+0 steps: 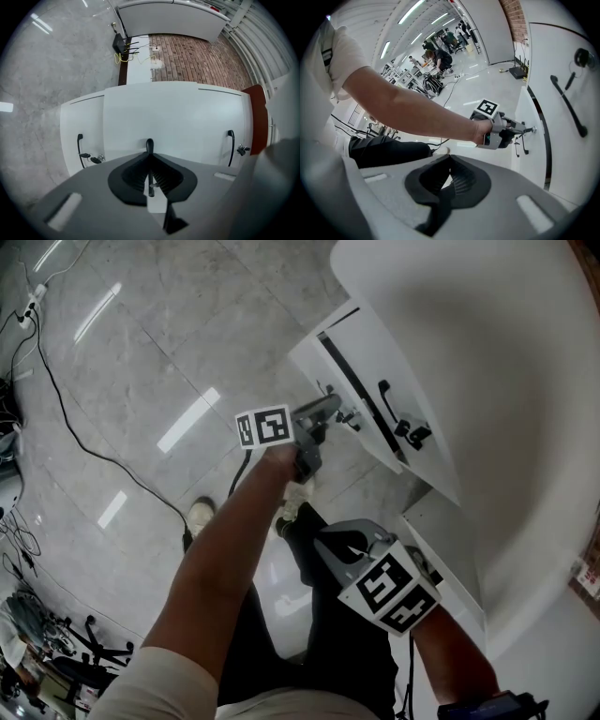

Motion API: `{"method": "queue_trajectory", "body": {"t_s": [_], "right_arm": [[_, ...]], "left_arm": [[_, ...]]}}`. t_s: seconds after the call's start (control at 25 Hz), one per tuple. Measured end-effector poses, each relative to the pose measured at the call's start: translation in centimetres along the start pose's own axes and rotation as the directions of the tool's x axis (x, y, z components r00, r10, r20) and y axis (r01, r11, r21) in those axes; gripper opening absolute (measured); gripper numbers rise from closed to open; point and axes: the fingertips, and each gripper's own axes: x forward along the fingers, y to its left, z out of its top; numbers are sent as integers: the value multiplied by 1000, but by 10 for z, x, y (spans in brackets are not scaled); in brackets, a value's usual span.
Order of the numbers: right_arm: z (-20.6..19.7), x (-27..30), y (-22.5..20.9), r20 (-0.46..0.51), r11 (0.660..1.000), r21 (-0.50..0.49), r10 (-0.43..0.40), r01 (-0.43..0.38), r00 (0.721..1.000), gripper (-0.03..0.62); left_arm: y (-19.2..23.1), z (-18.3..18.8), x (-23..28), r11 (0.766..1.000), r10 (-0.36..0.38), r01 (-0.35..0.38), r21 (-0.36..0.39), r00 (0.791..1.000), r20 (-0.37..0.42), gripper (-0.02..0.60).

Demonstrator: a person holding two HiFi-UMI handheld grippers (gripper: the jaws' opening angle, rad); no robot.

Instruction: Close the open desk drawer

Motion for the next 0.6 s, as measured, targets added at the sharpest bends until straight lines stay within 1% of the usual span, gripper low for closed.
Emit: {"method": "queue_trajectory", "body": {"t_s": [0.12,0.24,0.6], "right_arm": [[1,-4,-1,8,1000,-6,-3,3,1000,3],[0,-6,-2,11,1000,-14,-4,5,1000,3],[-7,-2,0,18,1000,5,1,-2,1000,3]], "left_arm": [[-5,3,11,1000,-16,16,2,1000,-4,23],[-8,5,20,1000,-16,16,6,1000,1,23],[-6,4,29,1000,-20,20,4,1000,7,25]]}}
